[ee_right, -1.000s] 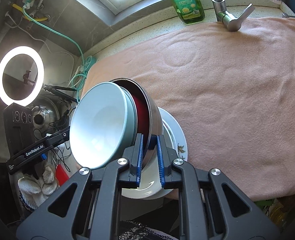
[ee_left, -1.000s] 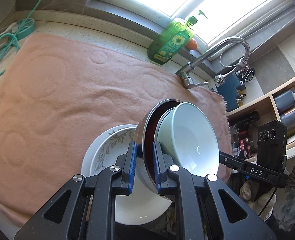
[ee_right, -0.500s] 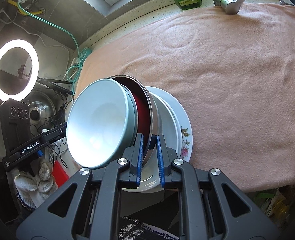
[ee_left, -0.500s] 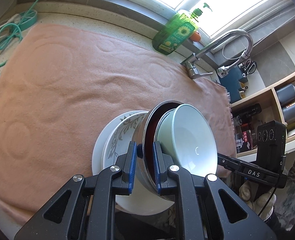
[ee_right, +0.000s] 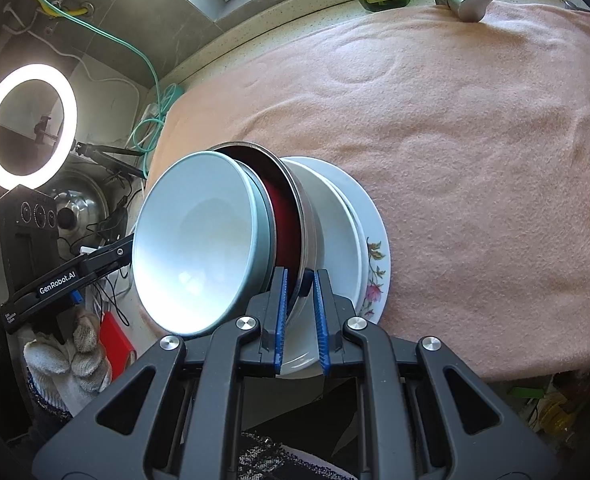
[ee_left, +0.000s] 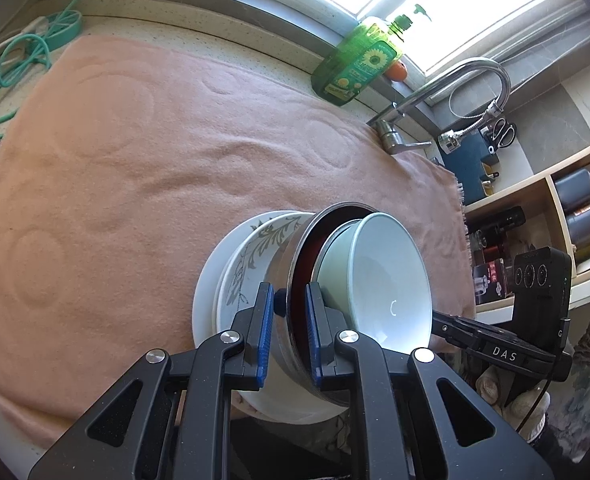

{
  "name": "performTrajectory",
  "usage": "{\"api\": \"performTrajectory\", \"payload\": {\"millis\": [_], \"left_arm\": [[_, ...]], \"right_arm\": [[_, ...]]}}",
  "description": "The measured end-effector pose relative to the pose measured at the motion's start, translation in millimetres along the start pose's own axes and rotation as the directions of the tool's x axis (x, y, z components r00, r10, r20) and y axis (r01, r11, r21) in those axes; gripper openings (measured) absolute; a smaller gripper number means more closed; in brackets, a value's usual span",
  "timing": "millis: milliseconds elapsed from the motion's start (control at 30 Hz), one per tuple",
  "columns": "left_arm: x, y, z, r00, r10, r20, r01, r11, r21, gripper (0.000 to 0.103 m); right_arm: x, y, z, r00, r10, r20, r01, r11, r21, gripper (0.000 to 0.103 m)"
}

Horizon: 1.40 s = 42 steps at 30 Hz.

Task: Organize plates and bowls
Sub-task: 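Lower the bowl stack onto the plates and open the right gripper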

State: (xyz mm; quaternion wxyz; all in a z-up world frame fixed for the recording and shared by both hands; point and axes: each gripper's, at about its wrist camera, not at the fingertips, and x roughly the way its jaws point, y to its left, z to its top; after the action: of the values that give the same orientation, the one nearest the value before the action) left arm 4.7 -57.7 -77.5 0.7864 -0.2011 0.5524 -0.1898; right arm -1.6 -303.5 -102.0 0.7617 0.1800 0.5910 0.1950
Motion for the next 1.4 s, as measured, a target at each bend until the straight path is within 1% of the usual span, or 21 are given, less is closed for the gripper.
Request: {"api": "performTrajectory", "payload": {"millis": [367, 567, 600, 667, 833, 867, 900, 933, 967, 1000, 1133, 1200, 1267, 1367, 1400], "left_arm": [[-1.0, 0.9, -1.2, 1.0, 0.018, -0.001, -0.018, 1.0, 0.001, 0.013], [-5.9, 3.2, -2.1, 1.0, 0.022, 0.006, -0.022, 1.0, -0.002, 0.013], [-6.4, 3.1, -2.3, 1.0, 0.022, 0.005, -0.022, 1.0, 0.0, 0.015], [-7.4, 3.1, -2.5, 1.0, 0.026, 0.009, -0.026, 1.0, -0.001, 0.016], [-10.7, 4.2, -2.2, 0.999, 0.028, 0.015, -0.028, 1.0, -0.001, 0.016], [-11.8, 4.2, -2.0, 0.999, 0.029, 0.017, -0.029, 1.0, -0.001, 0.016], [-13.7, 4.5, -1.9, 0.999, 0.029, 0.021, -0.029, 1.0, 0.0, 0.016], [-16.0, 4.4, -1.6, 0.999, 0.03, 0.026, -0.03, 1.0, 0.002, 0.017], [-18.4, 4.5, -1.1, 0.999, 0.032, 0.032, -0.032, 0.999, 0.005, 0.022], [-20.8, 4.3, -0.6, 0.999, 0.035, 0.039, -0.035, 0.999, 0.007, 0.027], [-29.0, 2.9, -0.6, 0.997, 0.056, 0.06, -0.058, 0.998, 0.028, 0.029], [-32.7, 1.7, -2.1, 0.995, 0.072, 0.069, -0.075, 0.996, 0.039, 0.037], [-35.7, -0.7, -4.6, 0.993, 0.09, 0.081, -0.094, 0.994, 0.055, 0.042], [-39.0, -6.6, -10.4, 0.986, 0.13, 0.102, -0.139, 0.987, 0.079, 0.054], [-39.6, -8.6, -12.3, 0.984, 0.14, 0.109, -0.149, 0.985, 0.089, 0.055]], "right_arm": [[-0.2, -1.3, -1.1, 1.0, 0.008, -0.009, -0.008, 1.0, -0.002, 0.015], [-6.4, -2.4, -1.1, 1.0, 0.003, 0.011, -0.003, 1.0, 0.0, 0.015], [-8.3, -2.8, -1.0, 1.0, 0.008, 0.017, -0.008, 1.0, 0.002, 0.02], [-12.7, -3.1, -1.2, 1.0, 0.003, 0.028, -0.003, 1.0, -0.004, 0.024], [-22.1, -4.0, 0.0, 0.999, 0.009, 0.049, -0.009, 1.0, -0.003, 0.026], [-24.8, -4.0, 0.2, 0.998, 0.009, 0.057, -0.009, 1.0, -0.003, 0.029], [-27.8, -4.4, 0.6, 0.998, 0.008, 0.067, -0.008, 1.0, -0.002, 0.036], [-31.0, -4.6, 1.0, 0.997, 0.006, 0.079, -0.006, 1.0, -0.001, 0.042], [-34.6, -4.8, 1.3, 0.996, 0.003, 0.092, -0.003, 1.0, -0.001, 0.052], [-38.4, -5.0, 1.4, 0.994, -0.001, 0.106, 0.001, 1.0, -0.002, 0.056], [-50.9, -6.4, 2.9, 0.99, -0.027, 0.138, 0.029, 0.999, -0.014, 0.058], [-56.4, -6.2, 2.6, 0.986, -0.053, 0.16, 0.058, 0.998, -0.027, 0.064], [-61.3, -5.0, 1.3, 0.981, -0.079, 0.179, 0.088, 0.995, -0.045, 0.064], [-66.9, -3.5, -0.8, 0.975, -0.101, 0.198, 0.116, 0.991, -0.068, 0.064], [-68.7, -2.9, -1.7, 0.973, -0.109, 0.205, 0.126, 0.989, -0.073, 0.064]]}}
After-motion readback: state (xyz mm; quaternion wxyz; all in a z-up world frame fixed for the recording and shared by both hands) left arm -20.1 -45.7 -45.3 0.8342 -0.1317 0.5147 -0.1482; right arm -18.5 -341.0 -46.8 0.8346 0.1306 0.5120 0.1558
